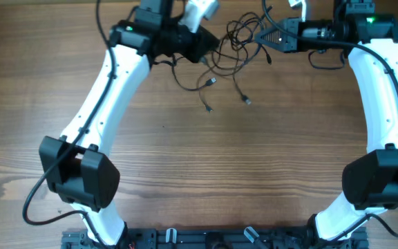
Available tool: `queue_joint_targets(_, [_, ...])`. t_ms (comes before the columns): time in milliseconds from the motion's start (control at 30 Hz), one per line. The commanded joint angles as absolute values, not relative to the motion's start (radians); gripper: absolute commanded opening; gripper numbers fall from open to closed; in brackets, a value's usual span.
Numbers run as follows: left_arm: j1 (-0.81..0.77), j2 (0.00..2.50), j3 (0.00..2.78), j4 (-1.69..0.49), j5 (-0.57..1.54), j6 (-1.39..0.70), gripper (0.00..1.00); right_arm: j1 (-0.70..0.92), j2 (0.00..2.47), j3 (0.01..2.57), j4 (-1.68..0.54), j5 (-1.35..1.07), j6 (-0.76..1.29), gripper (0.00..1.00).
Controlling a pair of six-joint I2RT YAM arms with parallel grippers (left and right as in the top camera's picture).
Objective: Untangle cables
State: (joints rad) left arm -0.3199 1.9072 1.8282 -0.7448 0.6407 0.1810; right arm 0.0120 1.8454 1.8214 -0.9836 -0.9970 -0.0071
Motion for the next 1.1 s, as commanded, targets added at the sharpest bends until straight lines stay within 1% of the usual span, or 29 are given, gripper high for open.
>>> queue_joint_targets(0, [-0.268,1.843,1.831,-0.748,0.62,0.171,0.04,0.014,1.808,1.825,-0.98,-0.892,0.019,0.05])
queue_joint_targets(100, [-0.238,1.801,1.831,-0.751,0.589,0.171,0.04,0.014,1.808,1.825,-0.976,-0.773,0.075,0.05])
queue_joint_targets(167, [-0.224,1.779,1.831,-0.754,0.572,0.171,0.04,0.014,1.808,1.825,-0.975,-0.735,0.09,0.05])
queue_joint_targets(333, [-0.173,1.718,1.831,-0.756,0.551,0.17,0.04,0.013,1.808,1.825,-0.976,-0.504,0.211,0.05])
queue_joint_targets(433, [-0.138,1.692,1.831,-0.765,0.533,0.167,0.04,0.006,1.808,1.825,-0.976,-0.452,0.242,0.05])
queue_joint_targets(567, [-0.074,1.666,1.831,-0.774,0.533,0.128,0.04,-0.008,1.808,1.825,-0.978,-0.43,0.261,0.04])
queue_joint_targets(633, [-0.041,1.66,1.831,-0.788,0.537,0.118,0.04,-0.009,1.808,1.825,-0.983,-0.43,0.235,0.04])
queue_joint_targets(733, [-0.03,1.66,1.831,-0.817,0.54,0.126,0.04,-0.007,1.808,1.825,-0.992,-0.435,0.231,0.05])
queue_joint_targets(833, [-0.04,1.66,1.831,-0.838,0.577,0.146,0.04,-0.007,1.808,1.825,-0.983,-0.504,0.214,0.05])
queue_joint_targets(867, [-0.044,1.66,1.831,-0.839,0.597,0.146,0.08,-0.007,1.808,1.825,-0.98,-0.531,0.209,0.05])
queue_joint_targets(900, [-0.049,1.662,1.831,-0.839,0.62,0.146,0.16,-0.007,1.808,1.825,-0.977,-0.552,0.209,0.05])
queue_joint_targets(933, [-0.054,1.664,1.831,-0.839,0.636,0.146,0.27,-0.007,1.808,1.825,-0.975,-0.572,0.208,0.05])
queue_joint_targets(1000, [-0.07,1.67,1.831,-0.84,0.67,0.146,0.42,-0.007,1.808,1.825,-0.97,-0.613,0.195,0.05])
queue_joint_targets(1033, [-0.082,1.674,1.831,-0.84,0.673,0.146,0.46,-0.007,1.808,1.825,-0.969,-0.637,0.186,0.05])
queue_joint_targets(1067, [-0.092,1.68,1.831,-0.841,0.672,0.146,0.47,-0.007,1.808,1.825,-0.969,-0.661,0.182,0.05])
